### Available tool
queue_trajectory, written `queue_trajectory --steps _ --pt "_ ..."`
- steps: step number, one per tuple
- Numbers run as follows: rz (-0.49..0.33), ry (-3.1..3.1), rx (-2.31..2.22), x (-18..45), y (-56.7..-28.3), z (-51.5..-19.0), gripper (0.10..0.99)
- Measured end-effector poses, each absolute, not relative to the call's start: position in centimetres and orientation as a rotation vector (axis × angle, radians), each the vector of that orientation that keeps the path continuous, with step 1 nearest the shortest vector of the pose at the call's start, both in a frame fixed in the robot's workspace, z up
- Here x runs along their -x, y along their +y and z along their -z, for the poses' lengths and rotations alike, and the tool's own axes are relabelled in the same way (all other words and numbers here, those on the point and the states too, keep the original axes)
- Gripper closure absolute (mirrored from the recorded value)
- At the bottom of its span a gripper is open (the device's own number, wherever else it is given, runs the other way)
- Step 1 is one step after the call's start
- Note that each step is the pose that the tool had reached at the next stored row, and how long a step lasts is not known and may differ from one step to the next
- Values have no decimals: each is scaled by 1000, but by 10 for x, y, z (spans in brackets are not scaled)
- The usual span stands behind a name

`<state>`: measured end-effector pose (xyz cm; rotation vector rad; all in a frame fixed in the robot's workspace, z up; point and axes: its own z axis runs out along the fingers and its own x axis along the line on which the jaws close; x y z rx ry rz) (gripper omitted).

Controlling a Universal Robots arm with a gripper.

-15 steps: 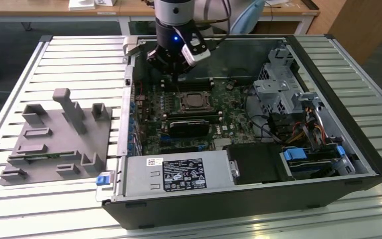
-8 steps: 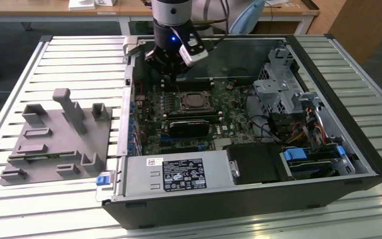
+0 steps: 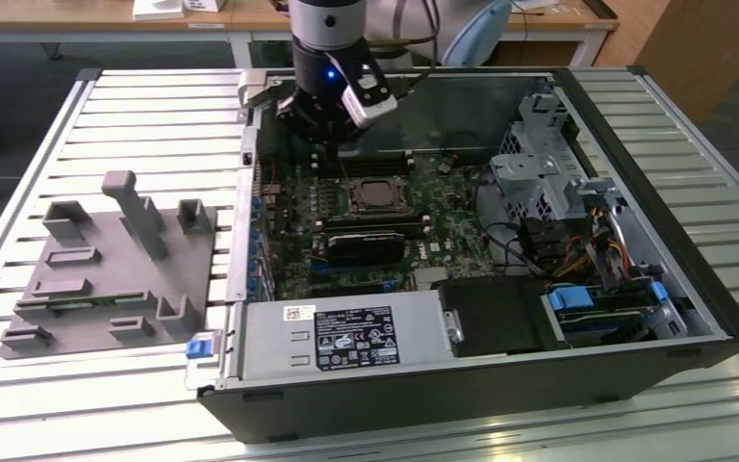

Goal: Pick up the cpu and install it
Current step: 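Install the first cpu locking lever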

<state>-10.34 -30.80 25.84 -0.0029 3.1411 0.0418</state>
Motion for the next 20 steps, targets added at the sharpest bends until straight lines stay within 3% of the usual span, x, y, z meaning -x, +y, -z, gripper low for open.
queue_trajectory --steps 20 --pt "-42 3141 3 105 -286 -255 980"
